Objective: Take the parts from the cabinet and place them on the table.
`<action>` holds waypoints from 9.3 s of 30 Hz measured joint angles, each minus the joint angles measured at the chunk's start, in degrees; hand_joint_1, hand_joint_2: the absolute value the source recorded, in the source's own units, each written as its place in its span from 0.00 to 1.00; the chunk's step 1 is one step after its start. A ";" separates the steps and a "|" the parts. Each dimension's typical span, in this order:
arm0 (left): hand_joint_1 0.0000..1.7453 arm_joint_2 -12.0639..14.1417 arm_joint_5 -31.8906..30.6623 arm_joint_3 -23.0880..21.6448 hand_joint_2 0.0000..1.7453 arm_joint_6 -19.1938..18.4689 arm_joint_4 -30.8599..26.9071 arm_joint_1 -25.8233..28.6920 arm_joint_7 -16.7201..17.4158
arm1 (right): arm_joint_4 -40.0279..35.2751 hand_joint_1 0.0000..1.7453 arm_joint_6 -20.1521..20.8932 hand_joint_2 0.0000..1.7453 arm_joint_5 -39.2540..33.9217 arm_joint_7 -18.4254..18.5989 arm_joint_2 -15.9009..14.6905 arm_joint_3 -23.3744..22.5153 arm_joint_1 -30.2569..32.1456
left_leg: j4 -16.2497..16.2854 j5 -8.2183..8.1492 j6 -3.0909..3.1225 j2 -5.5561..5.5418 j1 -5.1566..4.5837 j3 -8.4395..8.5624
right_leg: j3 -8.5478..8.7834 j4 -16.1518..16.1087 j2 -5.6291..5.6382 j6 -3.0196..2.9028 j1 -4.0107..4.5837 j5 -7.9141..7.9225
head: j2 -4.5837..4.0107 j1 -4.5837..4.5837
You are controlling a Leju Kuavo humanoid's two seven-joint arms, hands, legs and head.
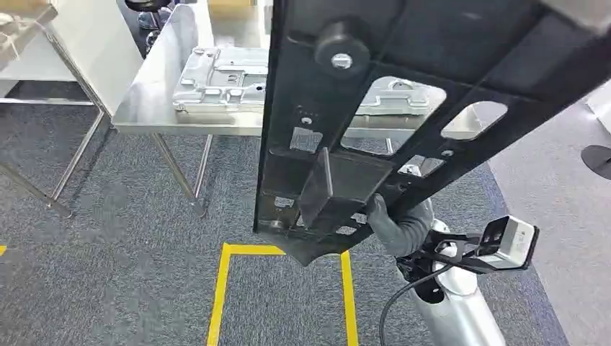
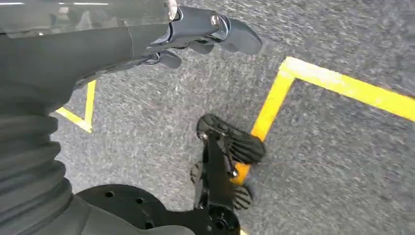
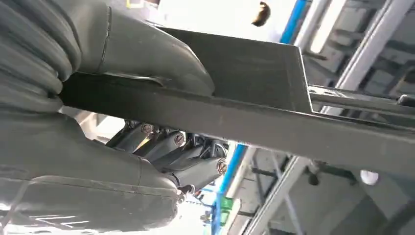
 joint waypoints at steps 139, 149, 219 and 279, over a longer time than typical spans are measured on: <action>0.00 -0.39 -3.21 5.16 1.00 -0.11 -0.04 -0.28 -0.09 | -6.79 1.00 1.07 1.00 4.57 0.61 0.15 -3.93 0.52 | 0.33 3.67 -0.39 -0.42 -0.21 -3.39 | 5.06 -1.02 0.21 -1.51 0.69 -3.83 | 0.00 -1.24; 0.00 1.68 -3.19 6.62 1.00 4.00 -0.07 0.56 1.64 | -6.88 1.00 -1.97 1.00 5.53 -0.09 0.20 -3.10 1.05 | -0.53 1.54 1.09 -0.63 -0.07 -0.36 | -5.04 12.57 0.11 -0.18 0.19 -4.77 | -0.02 -0.83; 0.00 4.46 -14.14 13.81 1.00 -0.68 -0.87 -0.72 -1.29 | 68.89 1.00 -22.60 1.00 83.80 21.42 11.25 13.53 -35.36 | 2.24 0.81 -2.09 -0.48 0.27 -3.24 | -0.65 -0.22 0.24 -2.89 0.21 0.77 | 0.00 -0.83; 0.00 2.86 -16.17 20.98 0.00 2.53 -0.87 0.46 -8.65 | 18.73 0.00 -57.75 0.00 36.68 -5.72 7.43 -9.69 -0.78 | -0.38 3.34 -0.77 -1.21 0.07 -2.27 | 0.95 -0.49 -0.07 -2.23 1.28 -0.07 | 0.00 -0.44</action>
